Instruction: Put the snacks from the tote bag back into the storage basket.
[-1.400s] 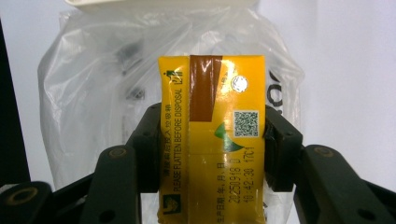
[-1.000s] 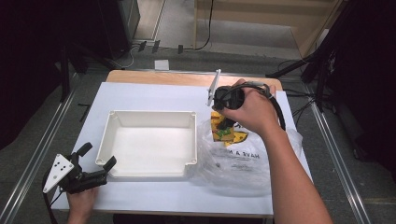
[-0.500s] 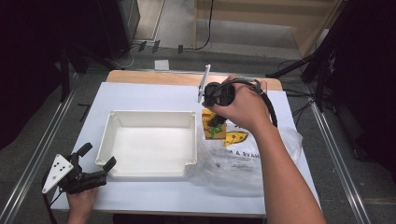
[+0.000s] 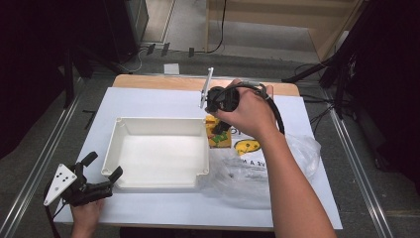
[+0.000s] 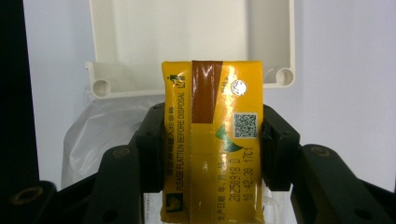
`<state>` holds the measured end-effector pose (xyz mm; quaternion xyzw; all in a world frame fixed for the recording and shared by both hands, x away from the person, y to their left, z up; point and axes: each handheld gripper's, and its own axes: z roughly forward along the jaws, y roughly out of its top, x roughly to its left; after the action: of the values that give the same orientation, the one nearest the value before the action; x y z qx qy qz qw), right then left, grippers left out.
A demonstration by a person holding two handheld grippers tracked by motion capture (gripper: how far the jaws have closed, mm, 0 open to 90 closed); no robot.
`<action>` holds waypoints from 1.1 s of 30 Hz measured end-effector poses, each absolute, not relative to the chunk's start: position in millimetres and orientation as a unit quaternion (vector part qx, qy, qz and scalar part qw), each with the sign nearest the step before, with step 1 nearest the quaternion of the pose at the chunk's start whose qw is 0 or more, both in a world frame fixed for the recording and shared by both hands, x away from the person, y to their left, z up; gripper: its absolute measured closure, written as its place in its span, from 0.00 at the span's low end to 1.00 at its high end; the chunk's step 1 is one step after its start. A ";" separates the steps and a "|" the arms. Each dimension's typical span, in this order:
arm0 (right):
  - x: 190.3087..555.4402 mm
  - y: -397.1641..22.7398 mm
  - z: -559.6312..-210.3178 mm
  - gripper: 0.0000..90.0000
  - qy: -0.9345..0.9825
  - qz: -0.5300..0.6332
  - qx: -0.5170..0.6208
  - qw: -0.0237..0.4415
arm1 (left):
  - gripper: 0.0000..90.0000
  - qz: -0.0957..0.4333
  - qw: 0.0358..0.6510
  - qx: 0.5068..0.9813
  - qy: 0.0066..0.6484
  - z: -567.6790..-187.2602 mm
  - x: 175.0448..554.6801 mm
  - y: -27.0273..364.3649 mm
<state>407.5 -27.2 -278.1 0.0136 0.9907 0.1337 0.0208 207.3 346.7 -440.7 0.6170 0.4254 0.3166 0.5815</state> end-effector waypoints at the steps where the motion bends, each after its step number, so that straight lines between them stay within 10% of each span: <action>1: 407.2 -25.8 -278.1 0.59 0.991 0.132 0.015 0.020 | 0.00 0.316 0.582 0.617 0.426 -440.7 207.3 346.7; 33: 410.8 16.1 -280.7 0.59 0.989 0.145 -0.005 0.014 | 0.00 0.313 0.587 0.613 0.426 -440.7 206.3 348.1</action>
<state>410.8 16.1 -280.7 -0.0048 0.9893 0.1451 0.0140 206.3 348.1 -440.7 0.6127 0.4264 0.3129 0.5873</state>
